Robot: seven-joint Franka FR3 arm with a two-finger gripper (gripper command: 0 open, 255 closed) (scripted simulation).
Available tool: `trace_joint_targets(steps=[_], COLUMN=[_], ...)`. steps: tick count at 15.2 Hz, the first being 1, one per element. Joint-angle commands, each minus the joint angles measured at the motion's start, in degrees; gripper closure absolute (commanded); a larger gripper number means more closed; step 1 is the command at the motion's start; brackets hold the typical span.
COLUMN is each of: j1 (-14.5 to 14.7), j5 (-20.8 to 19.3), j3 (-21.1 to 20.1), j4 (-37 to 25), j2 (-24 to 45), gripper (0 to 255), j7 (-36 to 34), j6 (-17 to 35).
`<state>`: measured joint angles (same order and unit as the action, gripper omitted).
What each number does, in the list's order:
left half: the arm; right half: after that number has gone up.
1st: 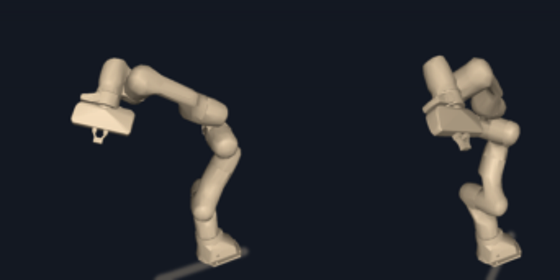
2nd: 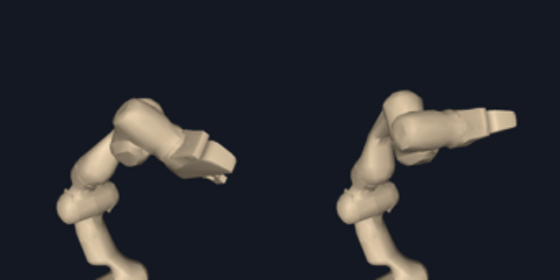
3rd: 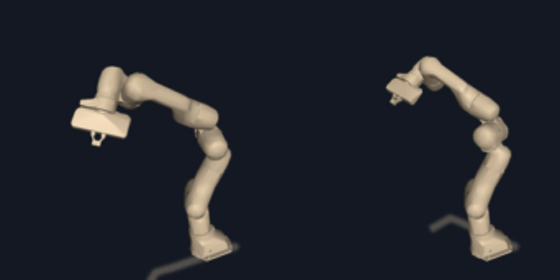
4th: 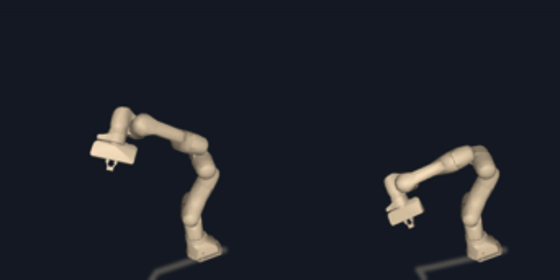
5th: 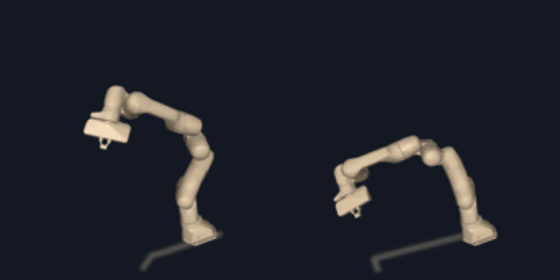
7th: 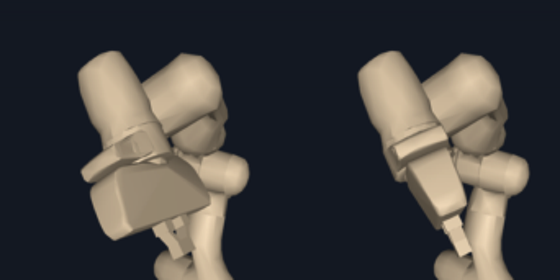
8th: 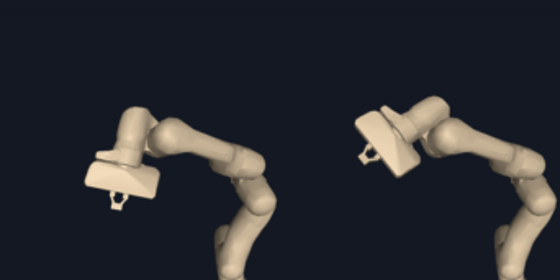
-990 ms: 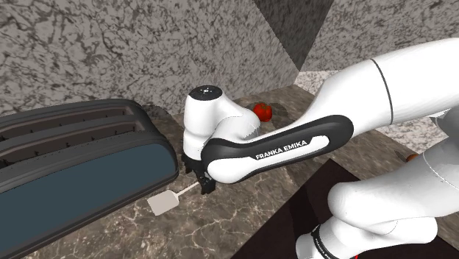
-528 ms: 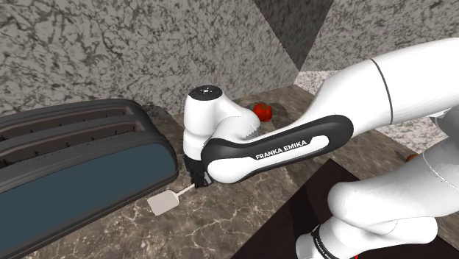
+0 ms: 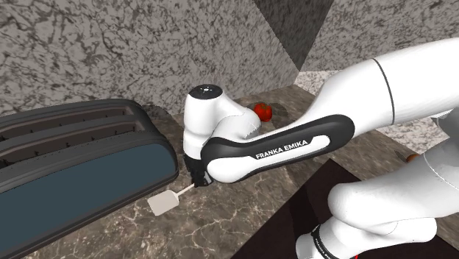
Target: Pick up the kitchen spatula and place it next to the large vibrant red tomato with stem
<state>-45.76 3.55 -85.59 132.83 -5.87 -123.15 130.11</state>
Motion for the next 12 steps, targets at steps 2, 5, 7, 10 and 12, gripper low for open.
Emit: trace_joint_targets(steps=[2,5,7,10,12], j1=[6.0,9.4,11.1,12.9,13.9], j5=[3.5,6.6,8.0,9.5,10.3], j3=[6.5,10.5,12.6,15.1,16.6], j4=[-0.8,-1.9,-2.7,-4.0,-4.9], j2=[-2.9,-6.0,-7.5,-9.5,-10.6], gripper=[255,255,255,255,255], j7=[2.7,5.2,6.3,7.7,8.4], j6=[-2.1,-4.8,-6.6,-9.3,-11.0])
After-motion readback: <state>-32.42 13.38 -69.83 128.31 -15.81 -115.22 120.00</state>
